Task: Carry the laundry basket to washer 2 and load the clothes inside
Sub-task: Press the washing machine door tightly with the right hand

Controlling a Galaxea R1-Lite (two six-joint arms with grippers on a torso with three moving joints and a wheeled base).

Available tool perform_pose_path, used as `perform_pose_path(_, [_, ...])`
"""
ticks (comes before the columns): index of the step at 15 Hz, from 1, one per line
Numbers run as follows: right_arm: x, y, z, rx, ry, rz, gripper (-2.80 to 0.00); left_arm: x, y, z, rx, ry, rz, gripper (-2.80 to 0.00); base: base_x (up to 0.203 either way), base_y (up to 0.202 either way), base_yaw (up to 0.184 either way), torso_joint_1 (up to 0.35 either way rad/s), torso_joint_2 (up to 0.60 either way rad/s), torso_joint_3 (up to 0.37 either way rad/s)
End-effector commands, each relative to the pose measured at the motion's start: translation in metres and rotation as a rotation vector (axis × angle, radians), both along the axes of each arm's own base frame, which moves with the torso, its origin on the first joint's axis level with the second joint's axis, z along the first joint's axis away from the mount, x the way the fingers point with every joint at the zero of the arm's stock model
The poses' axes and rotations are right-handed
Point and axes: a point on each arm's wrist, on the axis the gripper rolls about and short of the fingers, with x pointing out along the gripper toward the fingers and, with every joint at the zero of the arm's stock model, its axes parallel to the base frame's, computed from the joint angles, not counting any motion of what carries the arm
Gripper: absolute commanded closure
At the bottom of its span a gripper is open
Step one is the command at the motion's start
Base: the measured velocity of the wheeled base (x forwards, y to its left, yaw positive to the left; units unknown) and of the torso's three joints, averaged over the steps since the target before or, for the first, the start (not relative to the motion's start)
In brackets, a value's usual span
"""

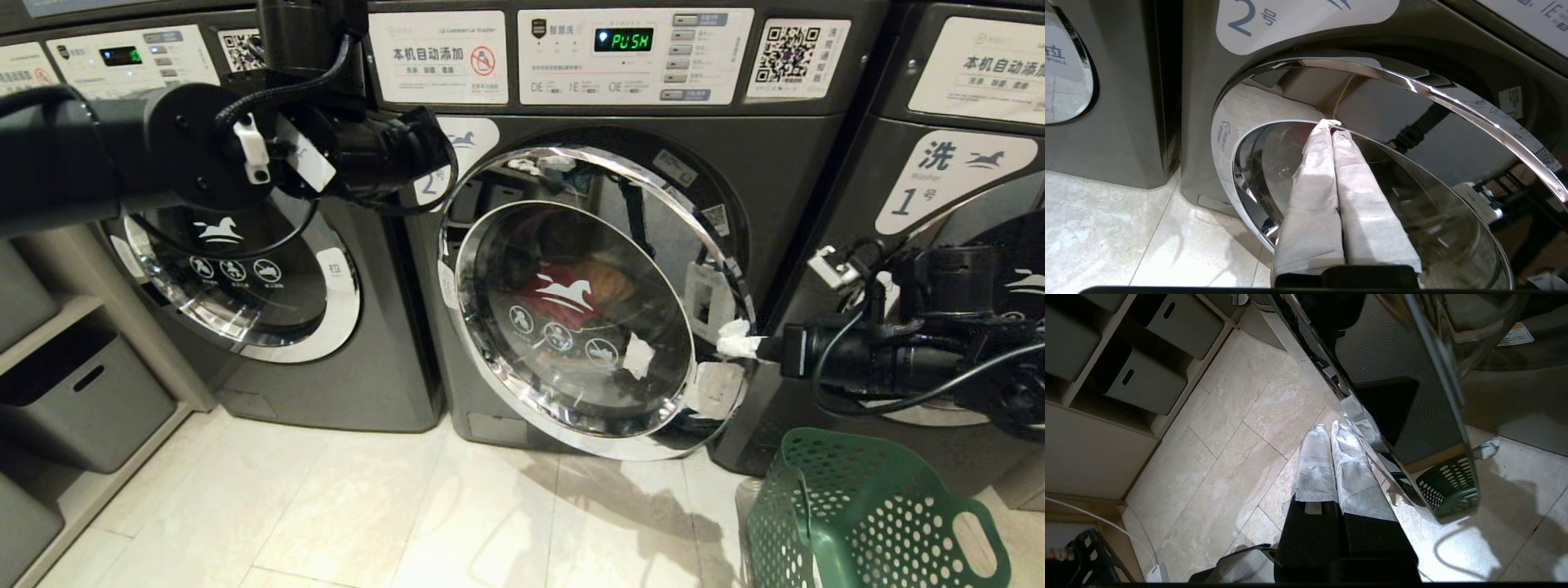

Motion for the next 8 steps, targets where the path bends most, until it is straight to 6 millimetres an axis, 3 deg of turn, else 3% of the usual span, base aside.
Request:
perform_pose_path(1, [0.014, 0.005, -0.011, -0.001, 0.025, 0.015, 0.0, -0.001, 0.001, 0.002, -0.006, -0.005, 0.004, 0.0, 0.0, 0.0, 0.0, 0.0, 0.0, 0.0])
perform_pose_path(4, [0.022, 0.006, -0.015, -0.006, 0.027, 0.002, 0.0, -0.001, 0.001, 0.002, -0.006, -0.006, 0.004, 0.0, 0.0, 0.0, 0.0, 0.0, 0.0, 0.0])
perform_pose_path(8, [0.05, 0.004, -0.03, -0.087, -0.037, -0.107, 0.0, -0.012, 0.007, 0.016, -0.022, -0.037, 0.01, 0.0, 0.0, 0.0, 0.0, 0.0, 0.0, 0.0])
